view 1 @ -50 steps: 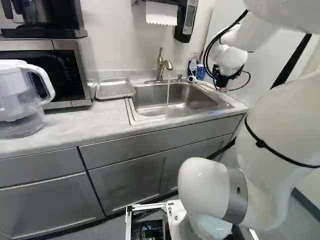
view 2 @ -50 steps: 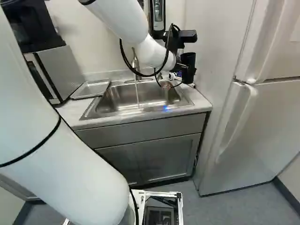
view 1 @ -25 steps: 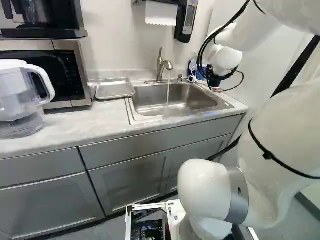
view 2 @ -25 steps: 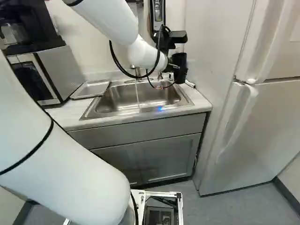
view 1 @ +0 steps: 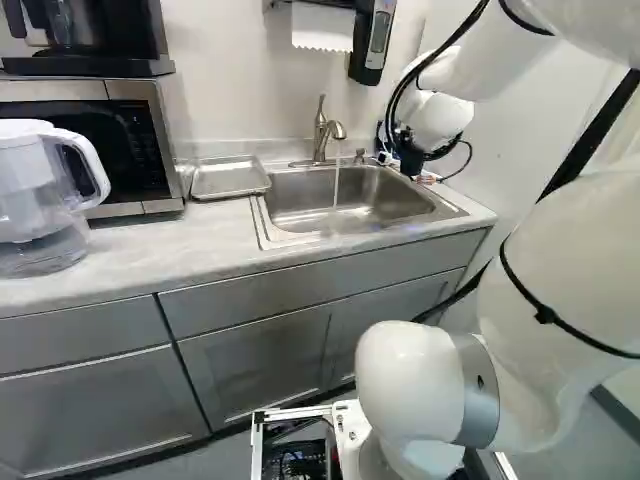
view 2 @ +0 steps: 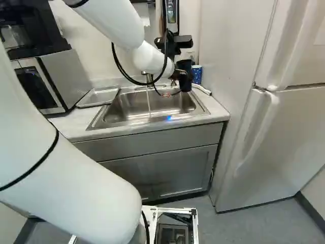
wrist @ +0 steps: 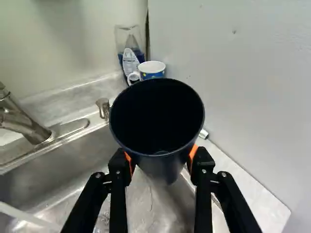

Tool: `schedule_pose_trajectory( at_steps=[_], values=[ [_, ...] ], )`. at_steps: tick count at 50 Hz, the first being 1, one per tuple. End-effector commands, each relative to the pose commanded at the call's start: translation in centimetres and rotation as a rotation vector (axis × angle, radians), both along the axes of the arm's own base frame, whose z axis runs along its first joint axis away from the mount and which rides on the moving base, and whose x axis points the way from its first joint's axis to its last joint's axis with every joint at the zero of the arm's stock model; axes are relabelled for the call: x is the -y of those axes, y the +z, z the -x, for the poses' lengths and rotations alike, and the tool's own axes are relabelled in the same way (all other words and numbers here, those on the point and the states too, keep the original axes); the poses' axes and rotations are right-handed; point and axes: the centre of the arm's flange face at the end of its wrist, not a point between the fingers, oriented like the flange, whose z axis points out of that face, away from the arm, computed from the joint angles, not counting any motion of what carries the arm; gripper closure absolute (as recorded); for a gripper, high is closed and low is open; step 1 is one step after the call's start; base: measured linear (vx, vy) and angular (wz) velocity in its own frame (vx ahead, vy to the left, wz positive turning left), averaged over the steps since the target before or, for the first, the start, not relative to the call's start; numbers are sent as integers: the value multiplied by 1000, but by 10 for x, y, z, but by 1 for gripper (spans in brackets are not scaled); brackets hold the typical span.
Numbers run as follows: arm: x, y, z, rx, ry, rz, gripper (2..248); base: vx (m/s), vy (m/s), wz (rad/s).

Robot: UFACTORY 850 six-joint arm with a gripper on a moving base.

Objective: Rinse the cup and place it in the tray

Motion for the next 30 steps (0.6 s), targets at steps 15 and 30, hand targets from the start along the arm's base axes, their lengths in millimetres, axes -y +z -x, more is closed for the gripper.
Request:
schedule_pose_trajectory(
  at_steps=[15,30],
  values=[
    [-15,-5,1,-70,96,22,127,0,0,0],
    [-22,-11,3,-156,175,37,127,0,0,0]
  ],
)
